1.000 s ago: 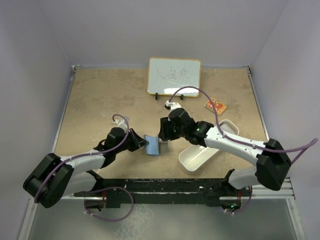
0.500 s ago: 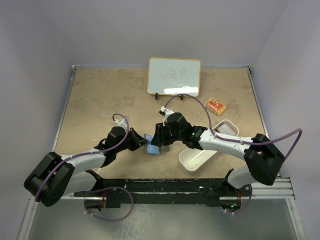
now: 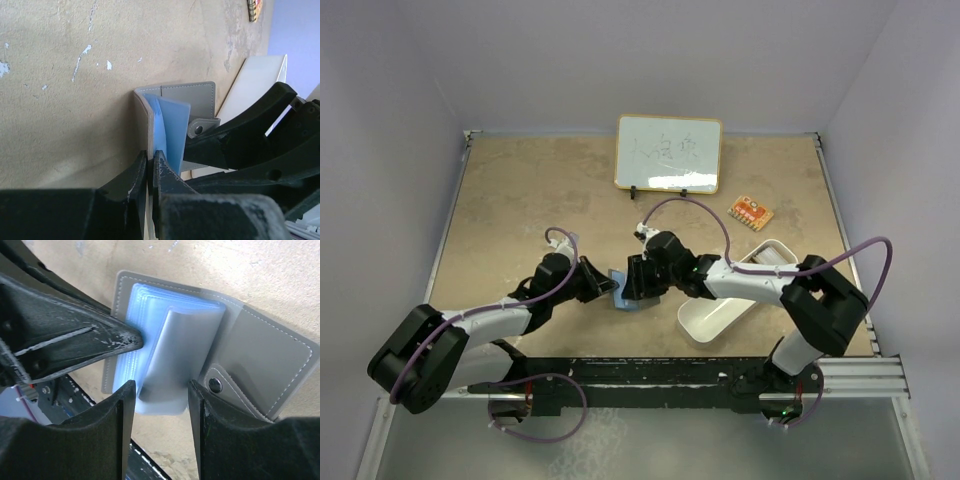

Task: Put the credit cards into the card holder
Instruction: Open the card holder at the center of the board.

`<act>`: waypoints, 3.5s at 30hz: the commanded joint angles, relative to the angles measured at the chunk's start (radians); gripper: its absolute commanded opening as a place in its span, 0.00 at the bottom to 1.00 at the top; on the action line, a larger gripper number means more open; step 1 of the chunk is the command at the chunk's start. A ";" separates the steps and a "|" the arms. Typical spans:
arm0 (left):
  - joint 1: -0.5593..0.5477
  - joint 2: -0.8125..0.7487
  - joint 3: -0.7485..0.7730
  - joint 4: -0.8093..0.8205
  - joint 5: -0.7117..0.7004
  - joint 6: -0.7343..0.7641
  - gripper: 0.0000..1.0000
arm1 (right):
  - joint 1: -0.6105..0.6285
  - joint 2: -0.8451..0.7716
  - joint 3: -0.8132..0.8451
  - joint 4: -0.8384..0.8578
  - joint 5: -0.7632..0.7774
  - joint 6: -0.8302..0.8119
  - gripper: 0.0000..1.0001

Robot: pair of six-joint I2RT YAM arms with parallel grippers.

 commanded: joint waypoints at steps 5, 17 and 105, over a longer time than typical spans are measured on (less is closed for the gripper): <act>0.003 -0.035 0.035 0.026 0.016 0.003 0.02 | 0.005 0.040 0.028 0.005 0.021 -0.014 0.53; 0.003 -0.040 0.028 0.020 -0.004 0.008 0.00 | 0.005 0.083 0.025 0.086 -0.041 0.026 0.60; 0.005 -0.043 0.051 -0.137 -0.166 0.064 0.33 | 0.034 0.157 0.235 -0.217 0.214 -0.042 0.53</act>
